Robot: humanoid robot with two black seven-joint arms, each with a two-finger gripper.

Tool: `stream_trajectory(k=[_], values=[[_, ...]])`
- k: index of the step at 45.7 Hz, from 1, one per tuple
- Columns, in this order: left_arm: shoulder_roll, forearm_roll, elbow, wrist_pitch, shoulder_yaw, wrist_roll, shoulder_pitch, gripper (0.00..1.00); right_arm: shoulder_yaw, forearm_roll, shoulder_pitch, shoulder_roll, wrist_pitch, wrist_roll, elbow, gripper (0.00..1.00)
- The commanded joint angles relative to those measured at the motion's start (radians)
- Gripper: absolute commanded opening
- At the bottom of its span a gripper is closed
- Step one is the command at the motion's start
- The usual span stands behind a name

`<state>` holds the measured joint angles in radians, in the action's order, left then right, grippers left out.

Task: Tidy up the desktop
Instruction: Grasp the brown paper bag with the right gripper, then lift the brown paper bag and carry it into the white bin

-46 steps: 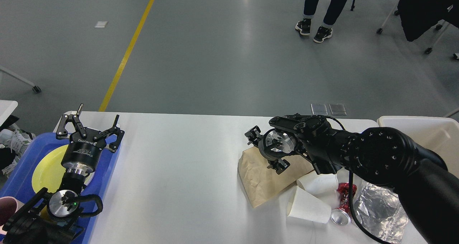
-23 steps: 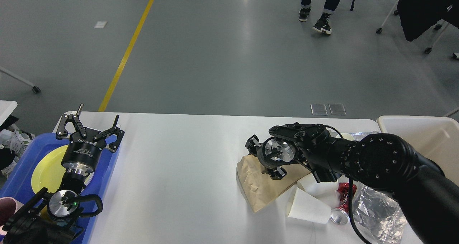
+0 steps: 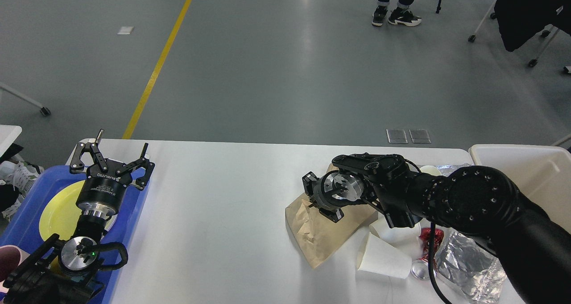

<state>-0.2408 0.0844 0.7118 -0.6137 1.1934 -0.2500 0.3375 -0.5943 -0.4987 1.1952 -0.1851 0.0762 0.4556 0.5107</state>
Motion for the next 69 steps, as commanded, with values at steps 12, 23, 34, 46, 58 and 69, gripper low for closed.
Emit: stream_trajectory(k=[12,23,34,46,58,69], values=[[0.000,-0.002,0.000,0.000,-0.001,0.000,0.002,0.96,0.019,-0.004,0.105,0.038,0.011,0.000,0.083,0.00],[0.000,-0.002,0.000,-0.001,-0.001,0.000,0.000,0.96,0.024,-0.017,0.205,0.064,0.008,0.000,0.183,0.00],[0.000,-0.002,0.000,0.000,-0.001,0.000,0.002,0.96,-0.018,-0.015,0.397,0.157,0.025,0.006,0.383,0.00],[0.000,-0.002,0.000,0.000,-0.001,0.000,0.002,0.96,-0.277,-0.006,0.648,0.188,0.201,-0.003,0.480,0.00],[0.000,-0.002,0.000,0.000,-0.001,0.000,0.002,0.96,-0.456,0.132,0.897,0.288,0.439,-0.055,0.658,0.00],[0.000,0.000,0.000,0.000,-0.001,0.000,0.000,0.96,-0.585,0.256,1.170,0.403,0.720,-0.138,0.807,0.00]])
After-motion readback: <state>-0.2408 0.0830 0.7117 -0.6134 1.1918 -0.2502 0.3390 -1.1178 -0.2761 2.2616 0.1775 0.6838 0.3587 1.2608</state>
